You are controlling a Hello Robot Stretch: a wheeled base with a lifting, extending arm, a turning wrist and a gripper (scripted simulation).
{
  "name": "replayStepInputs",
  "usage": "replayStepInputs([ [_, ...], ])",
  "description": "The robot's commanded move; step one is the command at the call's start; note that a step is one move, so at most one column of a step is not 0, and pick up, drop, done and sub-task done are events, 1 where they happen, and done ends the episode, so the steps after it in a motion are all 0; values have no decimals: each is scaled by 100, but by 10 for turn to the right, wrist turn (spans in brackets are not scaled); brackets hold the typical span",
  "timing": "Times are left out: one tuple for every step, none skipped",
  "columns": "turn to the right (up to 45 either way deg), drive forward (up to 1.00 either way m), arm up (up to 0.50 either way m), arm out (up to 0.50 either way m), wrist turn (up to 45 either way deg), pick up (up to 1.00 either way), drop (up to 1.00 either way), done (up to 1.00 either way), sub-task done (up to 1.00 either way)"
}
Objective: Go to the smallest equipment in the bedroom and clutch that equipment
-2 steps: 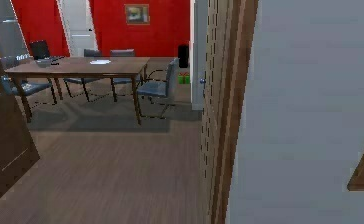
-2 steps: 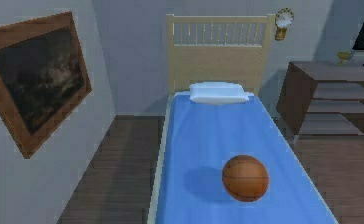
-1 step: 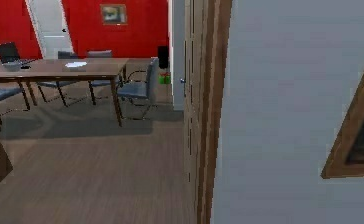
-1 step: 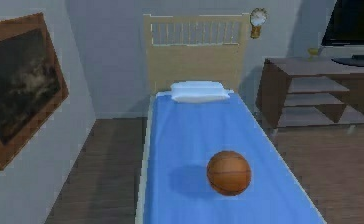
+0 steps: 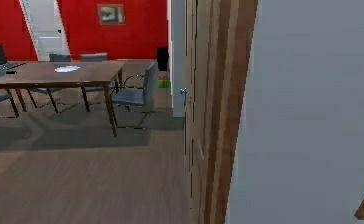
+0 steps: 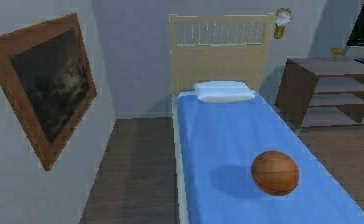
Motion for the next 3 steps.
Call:
replayStepInputs([
  [360, 0, 0, 0, 0, 0, 0, 0, 0],
  [0, 20, 0, 0, 0, 0, 0, 0, 0],
  [450, 0, 0, 0, 0, 0, 0, 0, 0],
])
